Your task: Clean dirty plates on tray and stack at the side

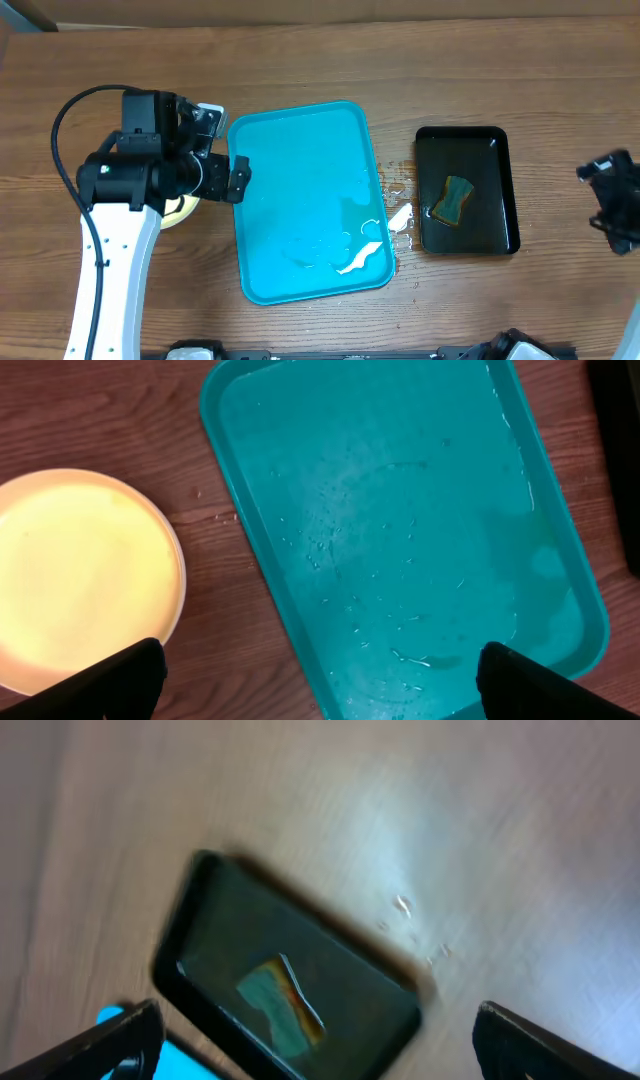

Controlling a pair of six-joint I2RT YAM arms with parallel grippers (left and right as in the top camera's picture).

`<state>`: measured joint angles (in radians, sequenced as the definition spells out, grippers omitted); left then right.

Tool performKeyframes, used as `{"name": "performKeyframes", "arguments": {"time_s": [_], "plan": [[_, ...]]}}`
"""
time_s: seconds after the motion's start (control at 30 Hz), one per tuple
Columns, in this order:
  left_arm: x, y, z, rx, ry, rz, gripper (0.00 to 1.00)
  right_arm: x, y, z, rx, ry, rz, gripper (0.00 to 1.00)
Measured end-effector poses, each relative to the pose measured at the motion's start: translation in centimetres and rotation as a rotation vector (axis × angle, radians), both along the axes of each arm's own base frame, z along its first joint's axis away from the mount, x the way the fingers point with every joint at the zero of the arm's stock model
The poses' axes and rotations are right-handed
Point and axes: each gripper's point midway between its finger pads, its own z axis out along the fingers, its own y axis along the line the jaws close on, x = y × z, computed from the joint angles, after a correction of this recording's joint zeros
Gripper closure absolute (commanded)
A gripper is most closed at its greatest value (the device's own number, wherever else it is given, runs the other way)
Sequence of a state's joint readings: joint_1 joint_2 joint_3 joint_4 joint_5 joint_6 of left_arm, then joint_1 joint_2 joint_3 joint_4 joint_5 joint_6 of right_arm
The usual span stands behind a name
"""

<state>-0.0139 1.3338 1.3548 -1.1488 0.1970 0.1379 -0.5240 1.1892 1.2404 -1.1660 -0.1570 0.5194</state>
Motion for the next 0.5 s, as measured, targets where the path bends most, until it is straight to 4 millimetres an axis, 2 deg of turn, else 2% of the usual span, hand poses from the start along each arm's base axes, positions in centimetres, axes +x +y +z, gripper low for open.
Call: {"name": "performKeyframes", "arguments": {"time_s": [0.07,0.13,0.2,0.23,0.3,0.4,0.5], "plan": [[0.2,0.0,-0.5,0.001,0.018,0.000,0.00,2.3,1.6,2.7,-0.110,-0.119,0.087,0.00],[0.4,0.0,-1.2,0.001,0.042,0.000,0.00,4.9,4.7,7.0,-0.245,-0.311,0.227,0.00],[0.5,0.0,-1.6,0.001,0.056,0.000,0.00,5.9,7.1,9.8,-0.322,-0.436,0.322,0.00],[0.6,0.0,-1.9,0.001,0.065,0.000,0.00,6.1,9.0,11.6,-0.377,-0.523,0.401,0.00],[0.8,0.0,-2.7,0.002,0.092,0.001,0.00,5.3,12.5,13.7,-0.469,-0.654,0.548,0.00],[1.0,0.0,-3.3,0.002,0.111,0.000,0.00,4.6,13.7,14.0,-0.541,-0.743,0.601,0.00],[1.1,0.0,-4.0,0.003,0.138,0.001,0.00,3.1,14.2,10.1,-0.568,-0.743,0.646,0.00]]}}
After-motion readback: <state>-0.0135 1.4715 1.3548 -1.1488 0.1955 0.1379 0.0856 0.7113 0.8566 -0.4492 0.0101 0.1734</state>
